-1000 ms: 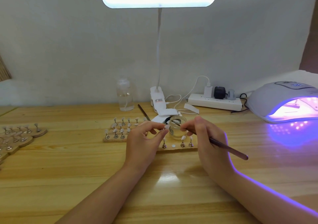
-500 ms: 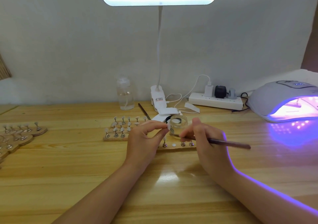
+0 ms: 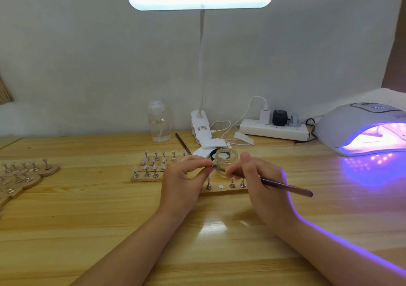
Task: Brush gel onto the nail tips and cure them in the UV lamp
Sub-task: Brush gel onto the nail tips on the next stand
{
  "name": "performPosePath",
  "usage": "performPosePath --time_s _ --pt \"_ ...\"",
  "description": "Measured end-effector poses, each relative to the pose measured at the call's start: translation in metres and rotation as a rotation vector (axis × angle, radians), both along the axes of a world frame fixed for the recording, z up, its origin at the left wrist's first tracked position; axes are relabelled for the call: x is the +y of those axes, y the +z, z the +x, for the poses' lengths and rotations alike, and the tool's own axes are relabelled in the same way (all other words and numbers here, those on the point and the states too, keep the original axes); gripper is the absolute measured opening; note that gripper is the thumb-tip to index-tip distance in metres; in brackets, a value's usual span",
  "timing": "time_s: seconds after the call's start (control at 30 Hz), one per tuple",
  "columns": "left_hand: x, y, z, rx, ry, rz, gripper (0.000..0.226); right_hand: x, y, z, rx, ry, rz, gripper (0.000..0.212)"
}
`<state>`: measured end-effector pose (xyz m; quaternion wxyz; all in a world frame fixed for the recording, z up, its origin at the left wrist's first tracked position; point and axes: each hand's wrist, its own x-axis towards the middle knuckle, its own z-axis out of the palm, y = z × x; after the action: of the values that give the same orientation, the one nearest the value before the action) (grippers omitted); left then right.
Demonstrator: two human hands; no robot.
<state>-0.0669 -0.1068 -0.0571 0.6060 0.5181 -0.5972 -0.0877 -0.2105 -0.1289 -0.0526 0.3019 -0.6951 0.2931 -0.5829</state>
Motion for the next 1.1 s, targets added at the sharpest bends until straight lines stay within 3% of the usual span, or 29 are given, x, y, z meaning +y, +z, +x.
performPosePath --time_s 0.1,0.17,0.33,0.47,0.6,0.73,0.87,0.97,1.1 --pt "0.0006 0.0005 -0.001 0.007 0.002 0.007 0.019 0.001 0.0005 -0.0002 -0.051 0.0 -0.022 0.042" --pt "0.0007 0.0009 -0.0014 0.006 0.005 0.007 0.019 -0.0004 0.0006 -0.0014 0.016 -0.037 -0.079 0.04" --pt "0.0025 0.002 -0.0022 0.018 0.009 0.024 0.023 0.0009 0.001 -0.0011 -0.02 -0.006 -0.007 0.045" --pt "0.0018 0.0019 -0.0024 0.015 0.019 0.021 0.024 -0.0011 0.001 -0.0017 0.064 -0.053 -0.083 0.038" --pt "0.0027 0.0021 -0.003 0.021 0.016 0.035 0.028 0.0001 0.0012 -0.0015 -0.005 -0.007 -0.035 0.044" --pt "0.0011 0.0014 -0.0019 0.012 0.019 0.023 0.024 -0.0015 0.0013 -0.0024 0.091 -0.042 -0.089 0.031" --pt "0.0009 0.0008 -0.0025 0.042 0.008 0.042 0.024 0.0001 0.0014 -0.0013 -0.022 -0.002 0.002 0.042" --pt "0.0002 0.0005 -0.0028 0.042 0.019 0.026 0.024 -0.0004 0.0026 -0.0019 0.043 -0.047 -0.069 0.04" --pt "0.0003 0.0005 -0.002 0.052 0.012 0.041 0.027 0.0017 0.0025 -0.0015 -0.005 0.007 0.025 0.049"
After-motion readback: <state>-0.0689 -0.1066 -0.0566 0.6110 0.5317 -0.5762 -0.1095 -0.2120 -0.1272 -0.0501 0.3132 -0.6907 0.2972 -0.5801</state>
